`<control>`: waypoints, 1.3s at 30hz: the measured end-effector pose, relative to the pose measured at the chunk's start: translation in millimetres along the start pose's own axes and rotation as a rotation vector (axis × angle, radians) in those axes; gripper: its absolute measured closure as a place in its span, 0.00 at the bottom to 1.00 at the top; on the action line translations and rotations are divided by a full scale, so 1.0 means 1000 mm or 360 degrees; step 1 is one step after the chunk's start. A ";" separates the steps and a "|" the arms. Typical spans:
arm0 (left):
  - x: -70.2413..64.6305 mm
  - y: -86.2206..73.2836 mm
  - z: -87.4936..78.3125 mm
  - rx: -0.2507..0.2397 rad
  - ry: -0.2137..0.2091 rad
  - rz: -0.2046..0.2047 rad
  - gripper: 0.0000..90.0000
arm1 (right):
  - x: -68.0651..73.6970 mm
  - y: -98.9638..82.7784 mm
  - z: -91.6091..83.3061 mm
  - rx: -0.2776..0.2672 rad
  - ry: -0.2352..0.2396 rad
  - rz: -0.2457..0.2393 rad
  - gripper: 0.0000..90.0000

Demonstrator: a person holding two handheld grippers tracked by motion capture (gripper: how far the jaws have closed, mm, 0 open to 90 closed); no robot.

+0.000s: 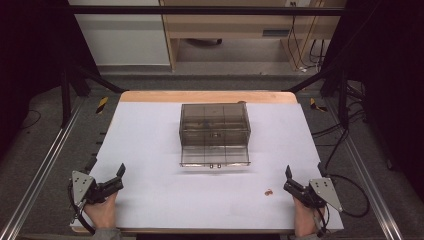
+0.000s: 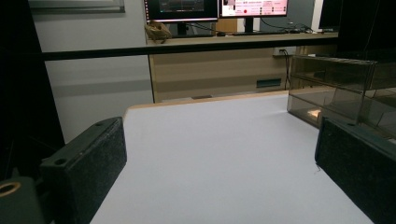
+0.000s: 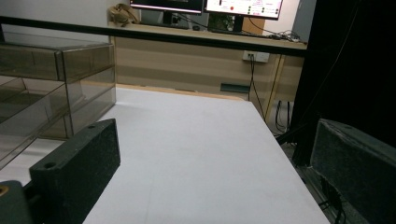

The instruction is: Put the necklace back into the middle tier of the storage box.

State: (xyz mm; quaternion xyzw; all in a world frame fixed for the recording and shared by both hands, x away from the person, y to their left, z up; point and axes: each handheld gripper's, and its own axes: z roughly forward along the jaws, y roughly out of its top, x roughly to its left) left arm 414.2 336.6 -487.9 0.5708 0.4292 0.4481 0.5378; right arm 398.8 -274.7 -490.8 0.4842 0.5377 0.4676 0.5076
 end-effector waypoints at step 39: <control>0.001 0.000 -0.001 -0.0016 -0.0009 -0.0019 0.04 | -0.021 0.049 -0.001 0.0443 0.0726 -0.0257 0.06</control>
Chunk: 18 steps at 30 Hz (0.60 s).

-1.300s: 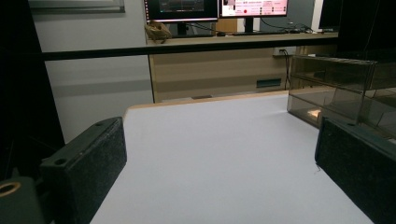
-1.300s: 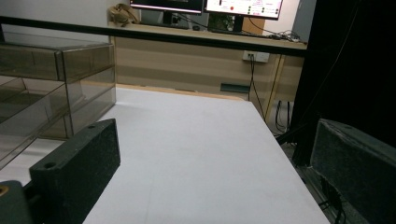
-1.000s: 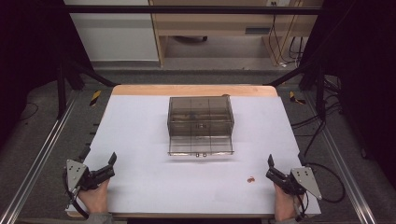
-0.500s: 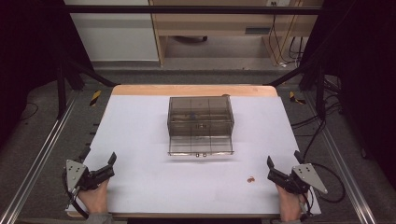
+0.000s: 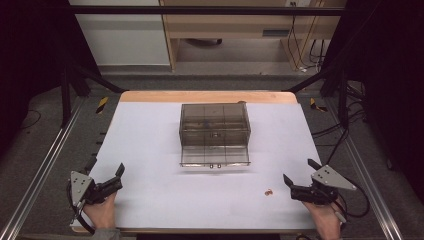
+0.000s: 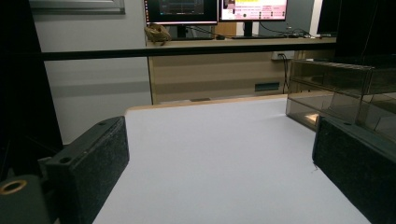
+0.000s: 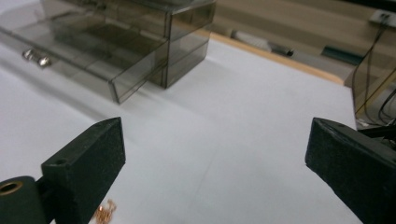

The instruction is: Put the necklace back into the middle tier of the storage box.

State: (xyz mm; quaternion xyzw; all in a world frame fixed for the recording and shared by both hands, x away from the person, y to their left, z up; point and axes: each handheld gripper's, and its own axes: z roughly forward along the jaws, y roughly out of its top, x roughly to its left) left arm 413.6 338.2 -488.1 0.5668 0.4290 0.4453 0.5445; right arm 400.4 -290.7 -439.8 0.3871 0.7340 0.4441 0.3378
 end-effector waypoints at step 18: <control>0.000 0.000 0.000 0.0001 0.0000 -0.0004 0.05 | 0.001 0.051 0.009 0.0486 0.0356 -0.0665 0.16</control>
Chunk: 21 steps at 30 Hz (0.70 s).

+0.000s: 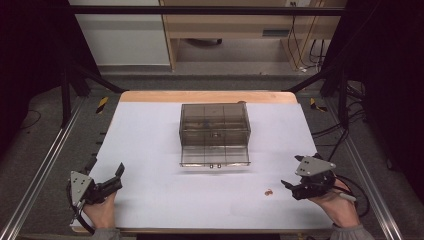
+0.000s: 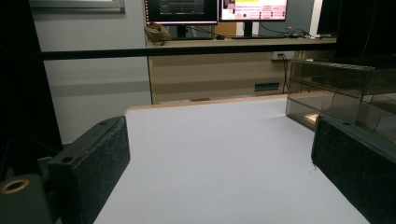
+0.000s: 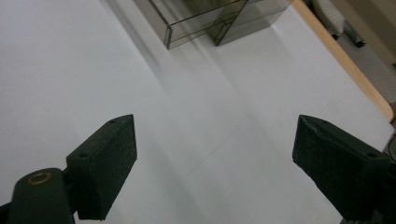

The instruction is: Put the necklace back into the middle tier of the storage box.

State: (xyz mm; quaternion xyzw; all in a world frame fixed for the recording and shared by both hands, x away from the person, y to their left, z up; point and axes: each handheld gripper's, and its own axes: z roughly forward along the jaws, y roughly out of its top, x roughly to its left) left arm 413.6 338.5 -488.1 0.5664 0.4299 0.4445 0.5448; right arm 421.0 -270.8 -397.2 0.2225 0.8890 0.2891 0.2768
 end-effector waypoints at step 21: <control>0.000 0.000 0.000 0.0001 -0.0001 0.0001 0.05 | -0.001 0.026 0.028 0.0345 0.0333 -0.0342 0.26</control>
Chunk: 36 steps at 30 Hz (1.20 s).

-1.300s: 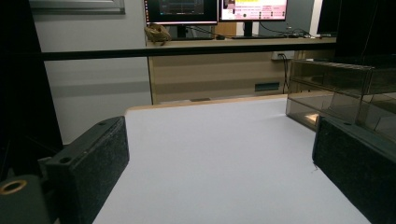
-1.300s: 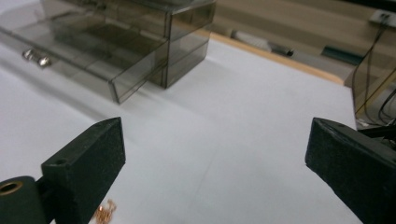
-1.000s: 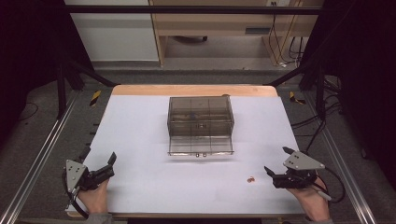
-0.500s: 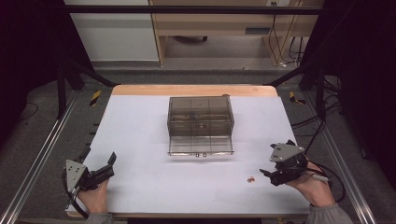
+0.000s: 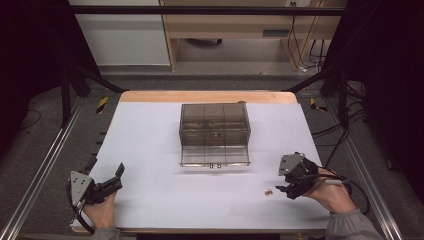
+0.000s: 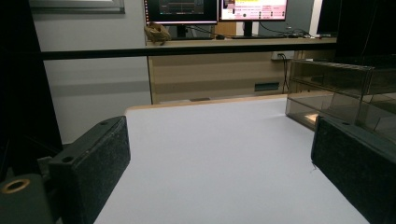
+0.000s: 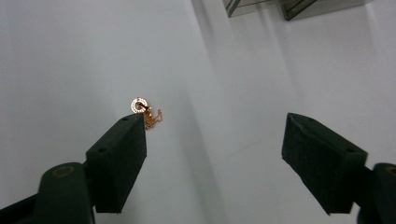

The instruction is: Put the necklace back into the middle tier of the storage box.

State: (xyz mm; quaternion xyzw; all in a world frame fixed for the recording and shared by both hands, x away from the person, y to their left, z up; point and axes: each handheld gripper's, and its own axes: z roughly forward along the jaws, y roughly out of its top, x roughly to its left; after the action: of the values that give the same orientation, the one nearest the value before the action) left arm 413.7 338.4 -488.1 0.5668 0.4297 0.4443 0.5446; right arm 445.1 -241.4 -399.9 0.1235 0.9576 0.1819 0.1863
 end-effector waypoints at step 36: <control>-0.001 0.000 0.000 -0.0001 -0.0001 0.0008 0.05 | 0.009 0.011 0.036 0.0273 0.0340 -0.0313 0.52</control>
State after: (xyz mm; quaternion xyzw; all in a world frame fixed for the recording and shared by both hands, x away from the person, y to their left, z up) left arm 413.5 337.9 -488.2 0.5678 0.4280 0.4457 0.5439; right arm 453.8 -217.8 -429.3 0.0247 0.9914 0.0924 0.0891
